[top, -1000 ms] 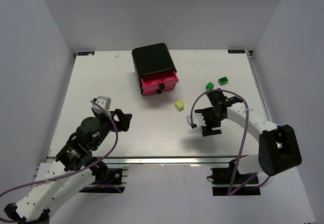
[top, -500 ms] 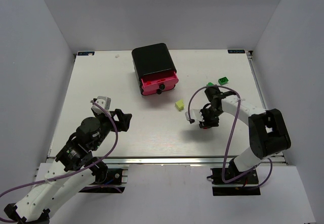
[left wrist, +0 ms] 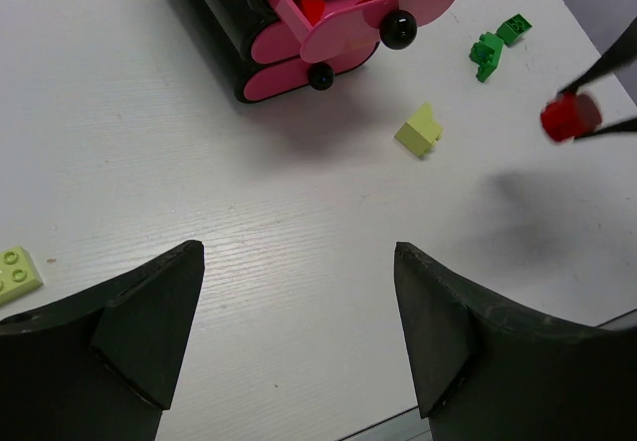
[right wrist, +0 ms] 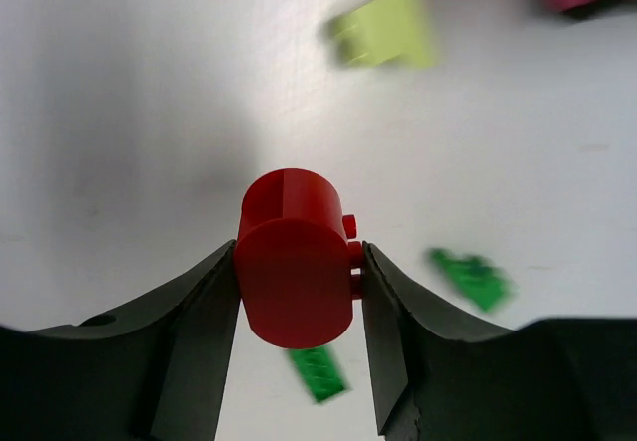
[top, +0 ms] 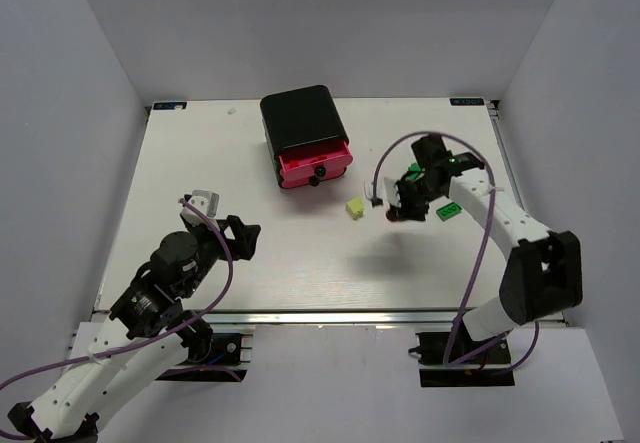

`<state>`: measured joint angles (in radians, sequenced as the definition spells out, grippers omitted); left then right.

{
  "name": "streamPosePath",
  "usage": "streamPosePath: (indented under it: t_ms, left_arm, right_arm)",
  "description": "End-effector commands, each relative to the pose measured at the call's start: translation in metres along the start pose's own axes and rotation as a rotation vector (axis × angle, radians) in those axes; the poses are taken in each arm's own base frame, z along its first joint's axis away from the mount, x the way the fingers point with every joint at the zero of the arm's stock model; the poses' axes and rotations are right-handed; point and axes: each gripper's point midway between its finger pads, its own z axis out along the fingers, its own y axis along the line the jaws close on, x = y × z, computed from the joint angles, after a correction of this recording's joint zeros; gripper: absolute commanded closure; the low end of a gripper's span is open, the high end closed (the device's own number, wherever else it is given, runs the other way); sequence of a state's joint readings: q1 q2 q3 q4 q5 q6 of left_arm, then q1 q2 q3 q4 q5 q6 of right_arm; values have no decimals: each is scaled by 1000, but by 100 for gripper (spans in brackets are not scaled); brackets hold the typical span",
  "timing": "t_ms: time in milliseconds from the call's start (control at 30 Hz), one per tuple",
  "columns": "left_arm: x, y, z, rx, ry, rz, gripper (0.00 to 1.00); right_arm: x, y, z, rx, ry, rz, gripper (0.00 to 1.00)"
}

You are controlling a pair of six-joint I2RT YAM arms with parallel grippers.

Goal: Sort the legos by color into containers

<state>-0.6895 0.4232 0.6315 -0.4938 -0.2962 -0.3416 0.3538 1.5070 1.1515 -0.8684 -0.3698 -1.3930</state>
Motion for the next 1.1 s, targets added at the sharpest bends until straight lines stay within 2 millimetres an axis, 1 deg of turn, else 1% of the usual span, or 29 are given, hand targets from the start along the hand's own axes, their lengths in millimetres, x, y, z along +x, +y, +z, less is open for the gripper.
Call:
streamPosePath:
  t_ms: [0, 33, 67, 100, 133, 167, 200, 233, 267, 300, 333, 400, 433, 500, 533, 567, 600, 633, 700, 733, 767, 800, 833, 900, 967, 1000, 1067]
  left_arm:
    - [0, -1, -1, 3, -1, -5, 13]
    - [0, 0, -1, 2, -3, -5, 13]
    - [1, 0, 0, 0, -1, -4, 13]
    - [1, 0, 0, -1, 1, -4, 13]
    - [1, 0, 0, -3, 2, -3, 13]
    - [1, 1, 0, -4, 1, -5, 13]
    - [2, 1, 0, -7, 3, -4, 13]
    - [2, 1, 0, -9, 4, -5, 13]
    - [2, 2, 0, -10, 4, -5, 13]
    - [2, 2, 1, -14, 5, -6, 13]
    - [2, 2, 1, -17, 4, -7, 13]
    - [3, 3, 1, -22, 9, -5, 13]
    - [4, 4, 2, -25, 12, -5, 13]
    - [3, 4, 2, -28, 11, -7, 13]
    - [4, 4, 2, -30, 12, -6, 13]
    - [5, 3, 2, -23, 15, -4, 13]
    - [5, 3, 1, -26, 16, -3, 13]
    - [5, 3, 2, -27, 14, -4, 13]
    - [4, 4, 2, -30, 13, -5, 13]
    - [5, 4, 1, -31, 15, -3, 13]
    - [4, 4, 1, -31, 14, -3, 13]
    - [4, 4, 2, -30, 13, -4, 13]
    - [4, 4, 1, -30, 11, -4, 13]
    - [3, 4, 1, -29, 8, -5, 13]
    - [3, 4, 1, -27, 8, -6, 13]
    - [4, 3, 1, -26, 10, -5, 13]
    - [4, 3, 1, -26, 10, -7, 13]
  right_arm:
    - [-77, -35, -59, 159, -217, -7, 88]
    - [-87, -44, -68, 190, -242, 34, 88]
    - [-103, -61, -84, 252, -275, 15, 87]
    - [-116, -68, -90, 277, -301, 10, 87]
    - [-124, -74, -93, 291, -324, 46, 87]
    - [-142, -87, -106, 341, -363, 20, 87]
    - [-151, -93, -109, 356, -384, 23, 87]
    - [-168, -103, -116, 390, -423, 19, 87]
    - [-175, -102, -115, 384, -428, 27, 87]
    - [-185, -113, -120, 425, -453, 12, 87]
    - [-198, -115, -116, 423, -470, -2, 87]
    - [-213, -131, -126, 485, -500, -12, 87]
    - [-220, -134, -119, 477, -507, -20, 86]
    - [-235, -141, -119, 491, -523, -39, 86]
    - [-239, -146, -108, 482, -524, -43, 85]
    - [-245, -147, -104, 478, -525, -49, 84]
    - [-250, -152, -104, 488, -527, -55, 84]
    - [-253, -154, -90, 468, -518, -54, 83]
    - [-256, -160, -83, 472, -507, -51, 81]
    - [-257, -162, -73, 461, -498, -49, 80]
    - [-259, -165, -70, 467, -494, -53, 78]
    - [-256, -168, -66, 470, -483, -50, 78]
    - [-255, -169, -57, 463, -475, -51, 76]
    - [-255, -174, -49, 469, -466, -55, 74]
    - [-257, -178, -45, 478, -459, -58, 70]
    - [-254, -182, -38, 474, -449, -52, 69]
    - [-256, -186, -38, 482, -446, -50, 68]
